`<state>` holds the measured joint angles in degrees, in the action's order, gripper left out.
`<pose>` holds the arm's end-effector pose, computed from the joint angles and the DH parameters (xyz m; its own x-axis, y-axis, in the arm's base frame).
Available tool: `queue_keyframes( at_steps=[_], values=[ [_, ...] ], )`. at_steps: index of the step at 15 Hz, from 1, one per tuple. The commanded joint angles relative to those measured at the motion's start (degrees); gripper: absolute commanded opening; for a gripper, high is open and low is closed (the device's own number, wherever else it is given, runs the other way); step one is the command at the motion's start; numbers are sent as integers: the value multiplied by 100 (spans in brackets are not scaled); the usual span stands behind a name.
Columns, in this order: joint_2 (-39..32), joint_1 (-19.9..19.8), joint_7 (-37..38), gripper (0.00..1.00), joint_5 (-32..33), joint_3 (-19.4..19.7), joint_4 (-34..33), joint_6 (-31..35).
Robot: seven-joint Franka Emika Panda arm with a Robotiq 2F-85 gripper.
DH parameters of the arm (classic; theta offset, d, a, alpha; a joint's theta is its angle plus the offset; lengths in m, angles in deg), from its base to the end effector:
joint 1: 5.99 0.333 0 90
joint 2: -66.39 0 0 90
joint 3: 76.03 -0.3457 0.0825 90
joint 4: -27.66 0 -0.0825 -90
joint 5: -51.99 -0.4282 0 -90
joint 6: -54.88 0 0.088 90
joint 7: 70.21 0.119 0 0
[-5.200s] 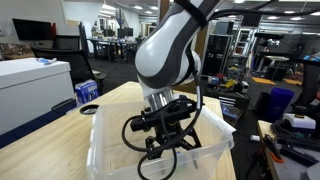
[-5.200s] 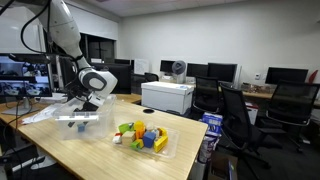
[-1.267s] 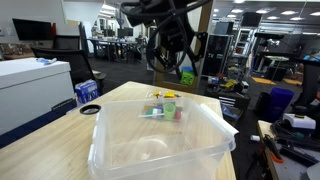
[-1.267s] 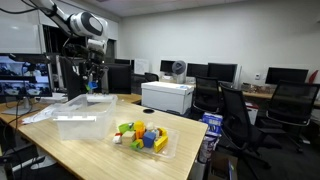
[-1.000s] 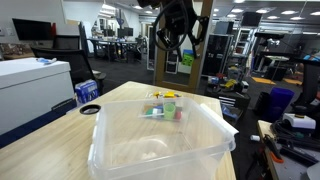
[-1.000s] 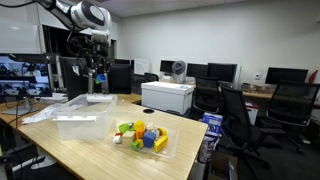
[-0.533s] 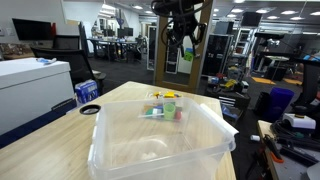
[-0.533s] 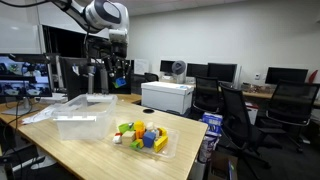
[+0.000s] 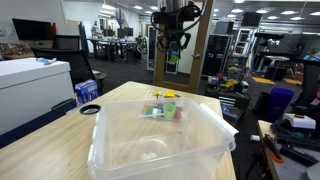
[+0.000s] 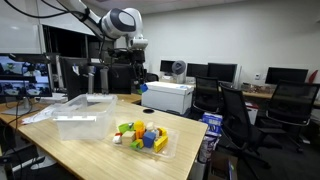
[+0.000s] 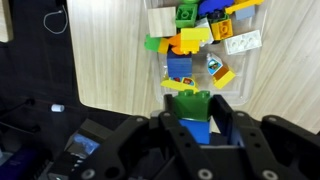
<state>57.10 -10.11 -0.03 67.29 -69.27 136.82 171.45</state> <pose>0.6238 -0.1354 0.4107 0.2847 -0.9332 0.2194 -0.9565 -0.2612 0.1300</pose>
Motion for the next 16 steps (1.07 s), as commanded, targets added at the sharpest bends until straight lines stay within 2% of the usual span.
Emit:
queue_keyframes(
  at_steps=[1, 8, 16],
  values=[
    [-472, -56, -680, 17, -34, 57, -235, 505],
    [-1471, -31, -1291, 17, -209, 160, -545, 1241],
    [-2403, 25, -1801, 17, -507, 186, -1040, 1321]
  ],
)
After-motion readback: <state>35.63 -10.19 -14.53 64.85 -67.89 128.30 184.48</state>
